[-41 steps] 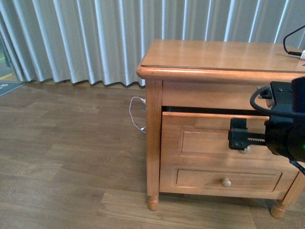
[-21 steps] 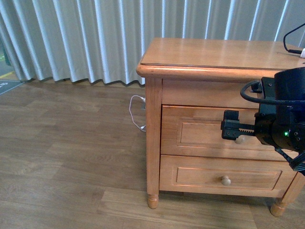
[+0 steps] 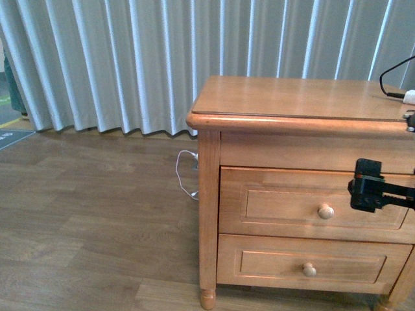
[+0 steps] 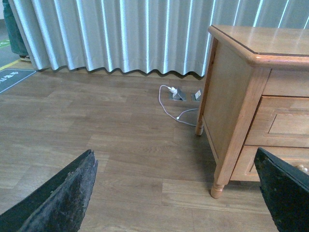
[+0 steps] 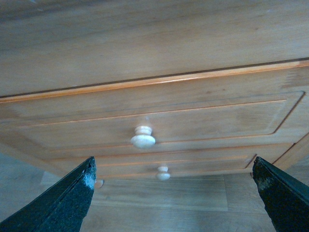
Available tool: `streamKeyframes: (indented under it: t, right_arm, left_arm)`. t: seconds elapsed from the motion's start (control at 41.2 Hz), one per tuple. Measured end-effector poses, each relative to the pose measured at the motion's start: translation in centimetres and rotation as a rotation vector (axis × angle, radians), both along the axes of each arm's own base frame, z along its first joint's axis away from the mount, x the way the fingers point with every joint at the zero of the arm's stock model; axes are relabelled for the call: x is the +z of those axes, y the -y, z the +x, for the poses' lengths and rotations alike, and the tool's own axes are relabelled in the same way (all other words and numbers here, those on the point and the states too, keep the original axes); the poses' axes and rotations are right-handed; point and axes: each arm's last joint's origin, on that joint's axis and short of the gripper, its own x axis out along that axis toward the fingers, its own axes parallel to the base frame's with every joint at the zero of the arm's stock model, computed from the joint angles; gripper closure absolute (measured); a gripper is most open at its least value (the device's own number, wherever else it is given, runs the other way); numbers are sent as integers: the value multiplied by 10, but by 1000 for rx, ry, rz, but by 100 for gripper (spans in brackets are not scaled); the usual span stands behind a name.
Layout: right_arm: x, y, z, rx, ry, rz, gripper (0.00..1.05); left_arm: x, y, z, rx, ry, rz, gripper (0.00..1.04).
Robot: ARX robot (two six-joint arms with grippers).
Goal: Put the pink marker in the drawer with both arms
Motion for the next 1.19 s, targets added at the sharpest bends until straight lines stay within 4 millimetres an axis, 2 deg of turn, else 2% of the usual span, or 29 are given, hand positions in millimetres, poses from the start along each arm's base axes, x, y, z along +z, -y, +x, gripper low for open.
streamKeyframes:
  t: [0.316,0.413,0.632,0.826,1.045,1.118,1.191]
  right_arm:
    - [65,15,-67,86,13,55,9]
    - [97,18,-98,108,50,64,9]
    - [132,20,-149,129,93,67,9]
    - [145,19,-178,113,128,51,9]
    - [144,18,-180,101,144,35,10]
    - [133,14,-183,6,351,-107,25]
    - [122,13,-190,-14,447,-150,37]
  left_arm:
    - [0,0,0,0,0,0,6]
    - [0,0,0,0,0,0,6]
    - [0,0,0,0,0,0,6]
    - [0,0,0,0,0,0,6]
    - [0,0,0,0,0,0,6]
    - [0,0,0,0,0,0,6]
    - [0,0,0,0,0,0,6]
